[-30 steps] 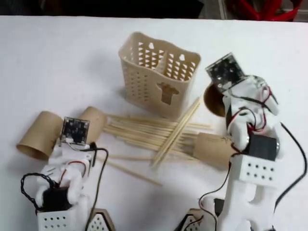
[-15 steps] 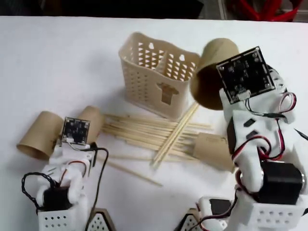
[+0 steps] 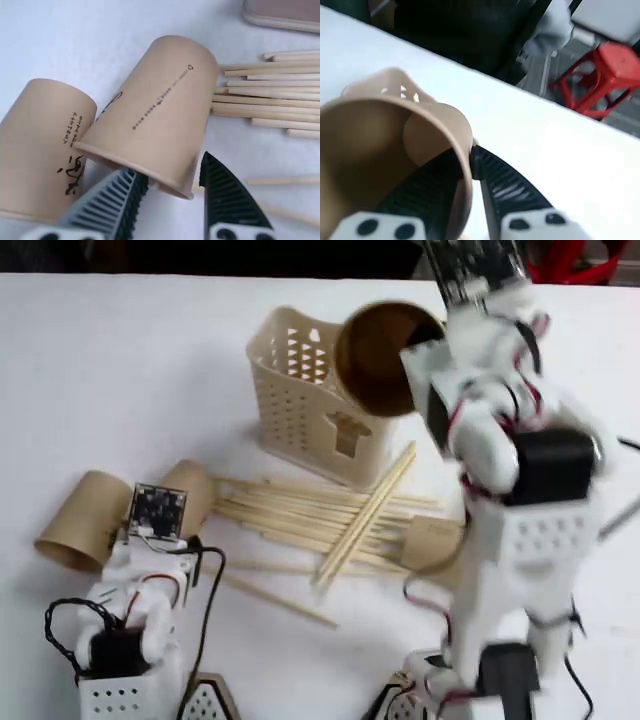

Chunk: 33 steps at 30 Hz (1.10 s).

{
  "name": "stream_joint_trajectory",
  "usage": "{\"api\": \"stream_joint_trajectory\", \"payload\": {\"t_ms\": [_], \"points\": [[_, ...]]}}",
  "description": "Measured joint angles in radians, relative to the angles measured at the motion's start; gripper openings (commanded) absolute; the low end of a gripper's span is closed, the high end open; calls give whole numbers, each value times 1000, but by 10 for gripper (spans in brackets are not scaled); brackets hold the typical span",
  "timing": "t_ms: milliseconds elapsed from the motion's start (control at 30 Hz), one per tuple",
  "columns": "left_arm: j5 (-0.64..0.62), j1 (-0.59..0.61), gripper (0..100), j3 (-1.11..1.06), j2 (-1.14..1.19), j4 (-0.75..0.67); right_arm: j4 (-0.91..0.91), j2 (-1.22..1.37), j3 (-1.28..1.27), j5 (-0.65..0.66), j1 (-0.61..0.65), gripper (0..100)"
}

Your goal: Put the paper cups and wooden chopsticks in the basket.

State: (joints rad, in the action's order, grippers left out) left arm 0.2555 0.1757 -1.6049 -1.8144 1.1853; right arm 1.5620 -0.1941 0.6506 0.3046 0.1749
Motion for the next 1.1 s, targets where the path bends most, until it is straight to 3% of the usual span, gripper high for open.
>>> {"api": "stream_joint_trajectory", "payload": {"t_ms": [367, 533, 733, 933, 1100], "points": [[0, 0, 180, 0, 0, 0, 147, 319, 235, -75, 0, 23], [0, 0, 180, -12, 0, -18, 149, 325, 209, -81, 0, 29], [0, 0, 180, -12, 0, -26, 149, 327, 158, -104, 0, 139], [0, 0, 180, -12, 0, -26, 149, 315, 157, -100, 0, 139], [0, 0, 180, -12, 0, -26, 149, 196, 109, -17, -5, 140]]}}
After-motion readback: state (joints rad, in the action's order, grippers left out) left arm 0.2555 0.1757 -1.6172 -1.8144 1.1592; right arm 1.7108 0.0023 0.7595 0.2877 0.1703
